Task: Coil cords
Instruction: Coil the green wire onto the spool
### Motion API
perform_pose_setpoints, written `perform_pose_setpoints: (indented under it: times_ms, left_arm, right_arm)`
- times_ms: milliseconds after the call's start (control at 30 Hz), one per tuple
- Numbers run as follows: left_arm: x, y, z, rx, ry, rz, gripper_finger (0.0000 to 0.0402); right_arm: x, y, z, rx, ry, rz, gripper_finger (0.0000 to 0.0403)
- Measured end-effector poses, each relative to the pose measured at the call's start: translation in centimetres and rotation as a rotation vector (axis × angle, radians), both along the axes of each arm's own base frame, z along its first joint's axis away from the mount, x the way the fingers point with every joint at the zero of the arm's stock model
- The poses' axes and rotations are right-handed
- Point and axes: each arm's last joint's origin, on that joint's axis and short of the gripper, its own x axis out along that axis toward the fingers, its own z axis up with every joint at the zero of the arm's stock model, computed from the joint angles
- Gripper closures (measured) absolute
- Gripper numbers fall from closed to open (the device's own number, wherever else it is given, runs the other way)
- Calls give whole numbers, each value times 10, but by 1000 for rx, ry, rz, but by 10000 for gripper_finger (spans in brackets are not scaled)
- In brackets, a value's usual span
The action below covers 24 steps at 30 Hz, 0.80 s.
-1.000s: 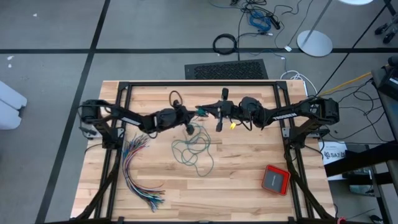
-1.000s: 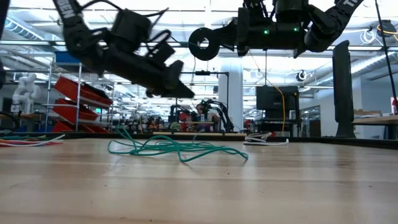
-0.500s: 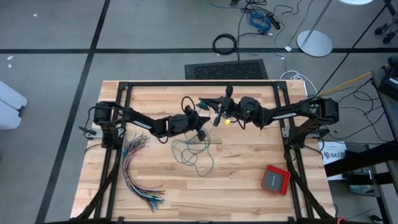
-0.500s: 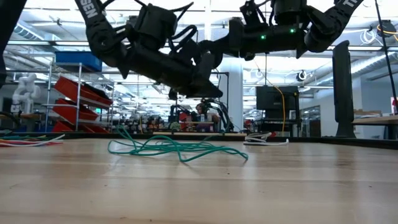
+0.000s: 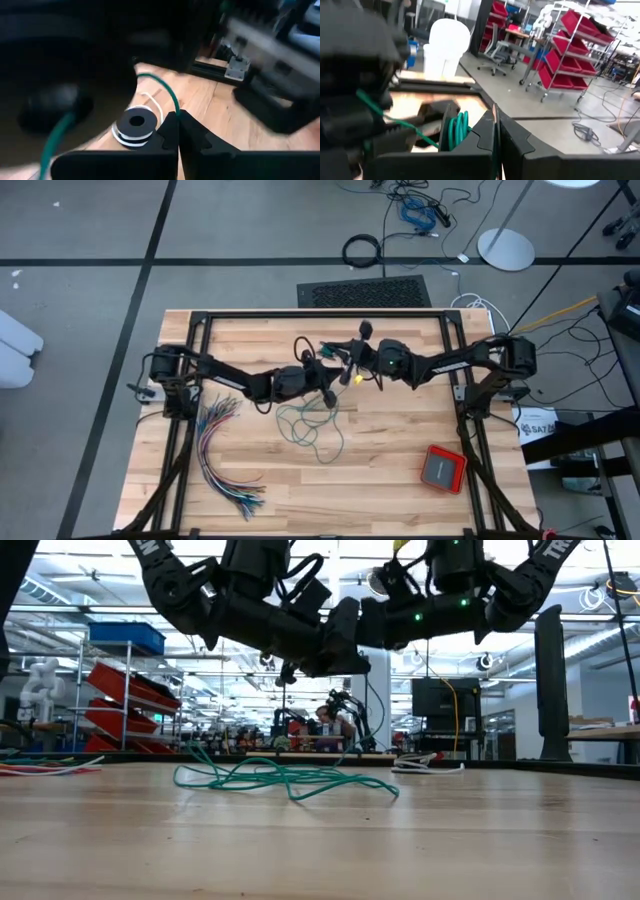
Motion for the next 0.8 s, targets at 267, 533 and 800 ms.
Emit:
perform_pose_setpoints:
  times_ms: [267, 533, 800]
  left_arm:
    - [-11, -1, 18, 46, 77, 17, 402]
    - [-35, -2, 52, 154, 188, 82, 402]
    - [-49, 8, 47, 159, 374, 123, 402]
  right_arm:
    - [4, -1, -14, 15, 71, 1, 399]
    - [4, 3, -17, 4, 108, 18, 399]
    - [5, 8, -18, 3, 115, 28, 399]
